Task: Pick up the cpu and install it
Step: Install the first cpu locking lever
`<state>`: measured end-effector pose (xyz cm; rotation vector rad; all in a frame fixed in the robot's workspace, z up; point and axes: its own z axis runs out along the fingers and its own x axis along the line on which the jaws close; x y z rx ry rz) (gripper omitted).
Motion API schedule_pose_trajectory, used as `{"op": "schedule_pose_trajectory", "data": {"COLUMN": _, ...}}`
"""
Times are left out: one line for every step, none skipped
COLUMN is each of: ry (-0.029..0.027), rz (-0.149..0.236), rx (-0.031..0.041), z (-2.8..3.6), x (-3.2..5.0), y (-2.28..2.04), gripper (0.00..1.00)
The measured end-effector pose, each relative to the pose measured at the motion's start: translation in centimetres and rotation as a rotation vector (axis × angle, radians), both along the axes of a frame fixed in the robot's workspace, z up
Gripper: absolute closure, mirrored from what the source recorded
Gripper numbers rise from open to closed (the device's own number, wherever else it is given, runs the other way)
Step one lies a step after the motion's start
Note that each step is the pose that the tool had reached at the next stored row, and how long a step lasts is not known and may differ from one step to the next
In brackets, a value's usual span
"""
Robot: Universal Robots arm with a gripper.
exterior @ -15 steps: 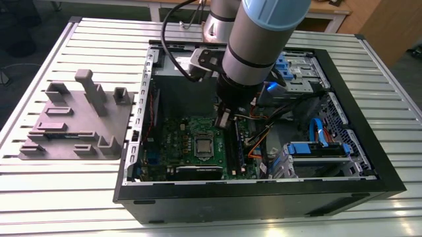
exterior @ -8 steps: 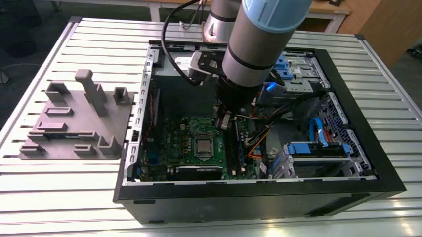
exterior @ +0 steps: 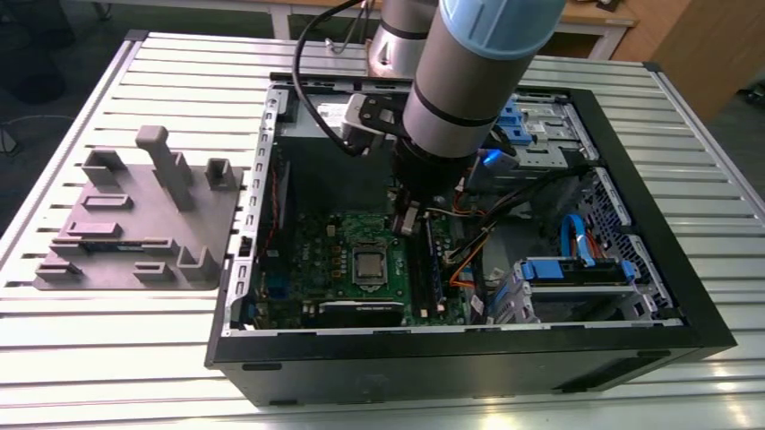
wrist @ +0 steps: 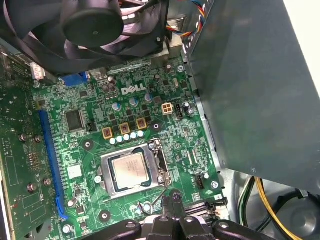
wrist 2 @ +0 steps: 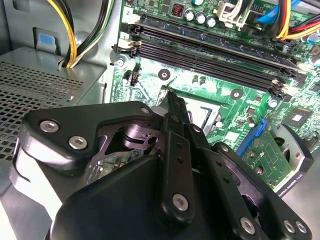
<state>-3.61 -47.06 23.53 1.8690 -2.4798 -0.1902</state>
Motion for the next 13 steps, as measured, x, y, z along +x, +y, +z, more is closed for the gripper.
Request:
{"op": "schedule_pose_trajectory", "data": {"ry": 0.0000, "rz": 0.000, "rx": -0.0001, "z": 0.00, "x": 0.00, "y": 0.00, "gripper": 0.90}}
{"op": "schedule_pose_trajectory", "data": {"ry": 0.0000, "rz": 0.000, "rx": -0.0001, "z": 0.00, "x": 0.01, "y": -0.11, "gripper": 0.90}}
{"op": "schedule_pose_trajectory", "data": {"ry": 0.0000, "rz": 0.001, "rx": -0.0002, "z": 0.00, "x": 0.00, "y": -0.28, "gripper": 0.90}}
{"op": "schedule_pose_trajectory", "data": {"ry": 0.0000, "rz": 0.001, "rx": -0.0002, "z": 0.00, "x": -0.03, "y": -0.44, "gripper": 0.90}}
{"op": "schedule_pose_trajectory", "data": {"ry": 0.0000, "rz": 0.003, "rx": -0.0003, "z": 0.00, "x": -0.05, "y": -0.57, "gripper": 0.90}}
{"op": "schedule_pose_trajectory", "data": {"ry": -0.0001, "rz": 0.007, "rx": -0.0001, "z": 0.00, "x": -0.07, "y": -0.63, "gripper": 0.90}}
{"op": "schedule_pose_trajectory", "data": {"ry": -0.0001, "rz": 0.017, "rx": 0.0001, "z": -0.02, "x": -0.08, "y": -0.63, "gripper": 0.90}}
{"op": "schedule_pose_trajectory", "data": {"ry": 0.0000, "rz": 0.032, "rx": -0.0001, "z": -0.01, "x": -0.09, "y": -0.63, "gripper": 0.90}}
{"op": "schedule_pose_trajectory", "data": {"ry": 0.0000, "rz": 0.048, "rx": -0.0003, "z": -0.02, "x": -0.09, "y": -0.64, "gripper": 0.90}}
{"op": "schedule_pose_trajectory", "data": {"ry": 0.0000, "rz": 0.063, "rx": -0.0002, "z": -0.03, "x": -0.10, "y": -0.64, "gripper": 0.90}}
{"op": "schedule_pose_trajectory", "data": {"ry": 0.0000, "rz": 0.077, "rx": -0.0001, "z": -0.04, "x": -0.11, "y": -0.64, "gripper": 0.90}}
{"op": "schedule_pose_trajectory", "data": {"ry": 0.0000, "rz": 0.090, "rx": -0.0003, "z": -0.05, "x": -0.12, "y": -0.66, "gripper": 0.90}}
{"op": "schedule_pose_trajectory", "data": {"ry": 0.0000, "rz": 0.095, "rx": -0.0009, "z": -0.06, "x": -0.13, "y": -0.70, "gripper": 0.90}}
